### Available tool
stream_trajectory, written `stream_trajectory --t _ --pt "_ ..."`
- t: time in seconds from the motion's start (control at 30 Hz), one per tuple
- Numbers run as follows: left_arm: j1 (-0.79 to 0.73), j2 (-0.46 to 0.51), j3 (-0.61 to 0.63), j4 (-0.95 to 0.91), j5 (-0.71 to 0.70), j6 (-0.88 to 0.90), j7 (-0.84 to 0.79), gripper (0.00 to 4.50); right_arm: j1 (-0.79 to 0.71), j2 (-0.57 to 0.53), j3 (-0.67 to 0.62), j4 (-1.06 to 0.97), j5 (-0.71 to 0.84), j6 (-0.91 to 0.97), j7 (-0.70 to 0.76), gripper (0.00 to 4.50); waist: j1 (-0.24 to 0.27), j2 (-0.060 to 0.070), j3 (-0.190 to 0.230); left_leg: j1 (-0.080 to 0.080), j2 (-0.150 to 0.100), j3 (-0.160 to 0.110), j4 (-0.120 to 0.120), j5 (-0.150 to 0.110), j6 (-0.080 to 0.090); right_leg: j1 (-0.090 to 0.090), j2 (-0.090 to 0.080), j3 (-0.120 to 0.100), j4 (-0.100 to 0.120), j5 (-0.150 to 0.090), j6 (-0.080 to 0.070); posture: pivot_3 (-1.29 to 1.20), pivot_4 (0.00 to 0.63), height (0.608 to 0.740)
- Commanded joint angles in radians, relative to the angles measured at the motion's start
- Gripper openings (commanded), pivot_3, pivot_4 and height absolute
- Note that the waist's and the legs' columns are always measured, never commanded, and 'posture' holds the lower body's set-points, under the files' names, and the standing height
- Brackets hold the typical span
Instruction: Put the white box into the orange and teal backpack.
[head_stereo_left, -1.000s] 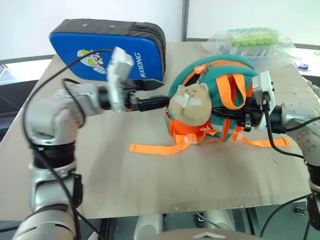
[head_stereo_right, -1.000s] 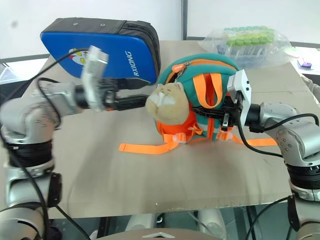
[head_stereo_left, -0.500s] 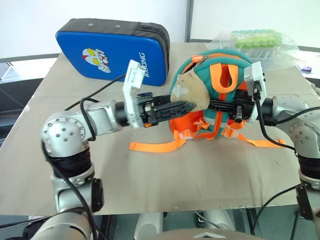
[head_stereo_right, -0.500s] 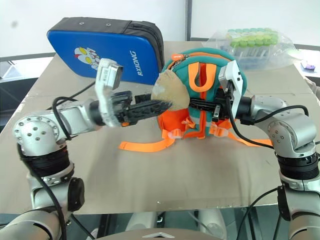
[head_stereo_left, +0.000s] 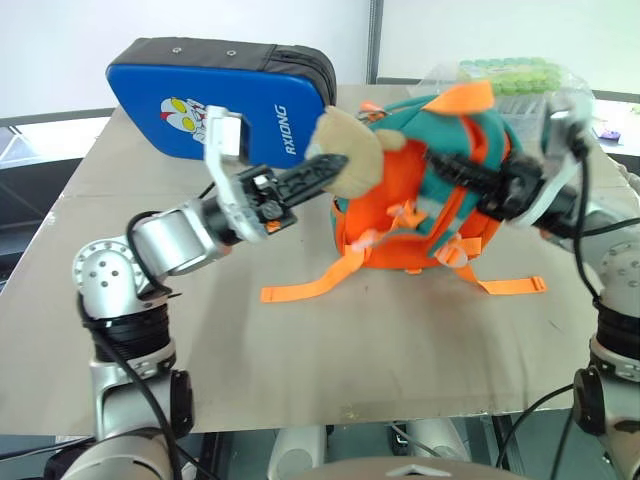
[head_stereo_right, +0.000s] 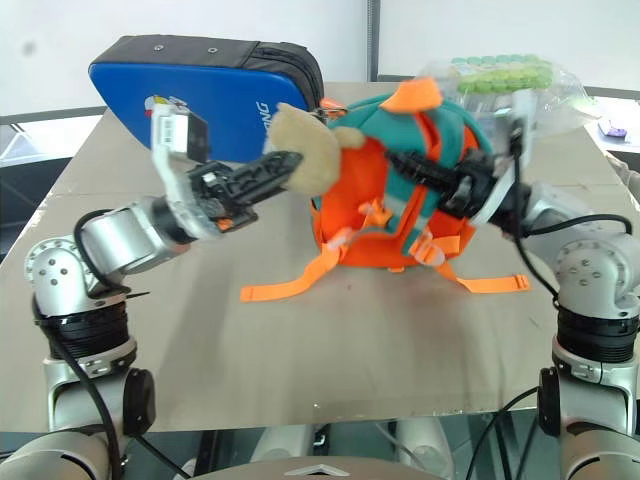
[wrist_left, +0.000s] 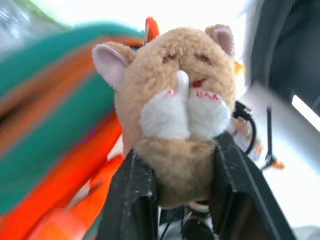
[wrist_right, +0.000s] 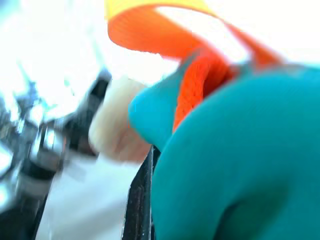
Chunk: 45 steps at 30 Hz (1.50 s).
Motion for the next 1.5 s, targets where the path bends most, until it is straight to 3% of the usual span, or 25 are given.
stream_trajectory --t 0.03,0.27,0.43,0.53,0.67,0.8,0.83,0.87,0.9,0.97,1.0,1.1,1.17,1.33,1.5 --pt "0.106 0.037 0.073 0.057 -0.018 -0.047 -0.024 0.43 -0.036 -0.006 -0.133 0.063 0.062 -0.038 -0.089 0.00 0.000 0.000 0.000 0.000 0.000 0.000 -0.001 0.000 0.000 0.000 0.000 0.000 0.000 0.000 0.000 0.00 0.150 0.740" --pt "0.341 0.041 -0.014 0.080 0.296 -0.058 -0.017 0.39 -0.044 -0.011 -0.171 0.095 0.051 -0.089 -0.190 0.00 0.004 0.000 0.000 -0.001 0.000 0.002 -0.002 0.000 0.000 0.000 0.000 0.000 -0.003 0.000 0.000 0.00 0.150 0.740" --pt "0.350 -0.064 -0.113 0.100 0.530 -0.147 0.058 0.38 -0.060 -0.016 -0.198 0.101 0.050 -0.124 -0.258 0.00 0.027 0.000 0.000 0.000 -0.001 0.005 -0.002 0.000 0.000 0.002 0.000 0.000 -0.003 0.000 0.000 0.00 0.150 0.740" --pt "0.274 -0.132 -0.127 0.041 0.610 -0.247 -0.037 0.38 -0.035 -0.041 -0.180 0.043 0.046 -0.116 -0.235 0.00 0.031 0.000 0.000 0.000 -0.002 0.004 -0.001 0.000 0.000 0.003 0.000 0.000 -0.003 0.000 0.000 0.00 0.150 0.740" --pt "0.183 -0.149 -0.100 -0.035 0.663 -0.338 -0.205 0.37 0.086 -0.120 -0.019 -0.140 -0.091 -0.101 -0.151 0.00 0.031 0.000 0.000 -0.002 -0.003 0.003 -0.001 0.000 0.001 0.003 0.000 -0.001 -0.005 0.000 0.000 0.00 0.150 0.740" --pt "0.192 -0.040 -0.192 -0.115 0.872 -0.409 -0.415 0.35 0.220 -0.208 0.169 -0.212 -0.327 -0.161 -0.092 0.00 0.013 0.000 -0.001 -0.001 -0.003 0.005 -0.004 0.000 0.001 0.002 0.000 0.001 -0.006 -0.001 0.001 0.00 0.150 0.740" --pt "0.195 -0.031 -0.201 -0.114 0.898 -0.419 -0.436 0.35 0.235 -0.204 0.178 -0.210 -0.350 -0.180 -0.095 0.71 0.010 0.000 -0.001 -0.001 -0.003 0.004 -0.005 0.000 0.001 0.002 0.000 0.001 -0.007 -0.001 0.001 0.00 0.150 0.740" --pt "0.197 -0.029 -0.196 -0.100 0.930 -0.441 -0.444 0.35 0.260 -0.209 0.178 -0.215 -0.371 -0.198 -0.083 0.95 0.010 0.001 -0.001 -0.001 -0.002 0.005 -0.005 0.000 0.001 0.001 0.000 0.002 -0.007 -0.001 0.001 0.00 0.150 0.740" --pt "0.196 -0.032 -0.189 -0.090 0.952 -0.455 -0.450 1.35 0.276 -0.214 0.178 -0.219 -0.382 -0.207 -0.068 1.39 0.010 0.001 -0.001 -0.001 -0.003 0.005 -0.005 0.000 0.001 0.001 0.000 0.002 -0.006 -0.001 0.001 0.00 0.150 0.740" --pt "0.230 0.019 -0.186 -0.115 1.022 -0.495 -0.528 1.96 0.326 -0.252 0.119 -0.259 -0.341 -0.187 -0.021 2.22 0.011 0.001 -0.001 -0.001 -0.003 0.005 -0.004 0.000 0.001 0.001 0.000 0.002 -0.006 -0.001 0.001 0.00 0.150 0.740" --pt "0.243 0.032 -0.182 -0.127 1.039 -0.504 -0.551 2.72 0.339 -0.265 0.094 -0.271 -0.320 -0.176 -0.008 2.88 0.012 0.001 -0.001 -0.001 -0.003 0.005 -0.004 0.000 0.001 0.001 0.000 0.002 -0.006 -0.001 0.001 0.00 0.150 0.740" --pt "0.316 0.078 -0.152 -0.199 1.062 -0.515 -0.586 4.03 0.420 -0.341 -0.009 -0.310 -0.251 -0.139 0.071 4.14 0.014 0.001 -0.001 -0.001 -0.002 0.005 -0.004 0.000 0.001 0.002 0.000 0.002 -0.006 -0.001 0.001 0.00 0.150 0.740" --pt "0.376 0.100 -0.121 -0.253 1.071 -0.519 -0.600 4.31 0.481 -0.380 -0.069 -0.329 -0.229 -0.117 0.108 4.38 0.015 0.001 -0.001 0.000 -0.002 0.005 -0.004 0.000 0.001 0.002 0.000 0.002 -0.006 -0.001 0.001 0.00 0.150 0.740" --pt "0.598 0.165 -0.039 -0.373 1.155 -0.598 -0.690 4.31 0.685 -0.405 -0.220 -0.383 -0.271 -0.160 0.180 4.38 0.018 0.001 -0.001 0.000 0.000 0.004 -0.005 0.000 0.001 0.002 0.000 0.002 -0.007 -0.002 0.001 0.00 0.150 0.740" --pt "0.884 0.150 0.106 -0.427 1.216 -0.675 -0.756 4.31 0.996 -0.316 -0.337 -0.383 -0.422 -0.296 0.255 4.38 0.026 -0.001 -0.002 0.001 0.000 0.006 -0.005 0.000 0.001 0.003 0.000 0.002 -0.008 -0.004 -0.003 0.00 0.150 0.740"
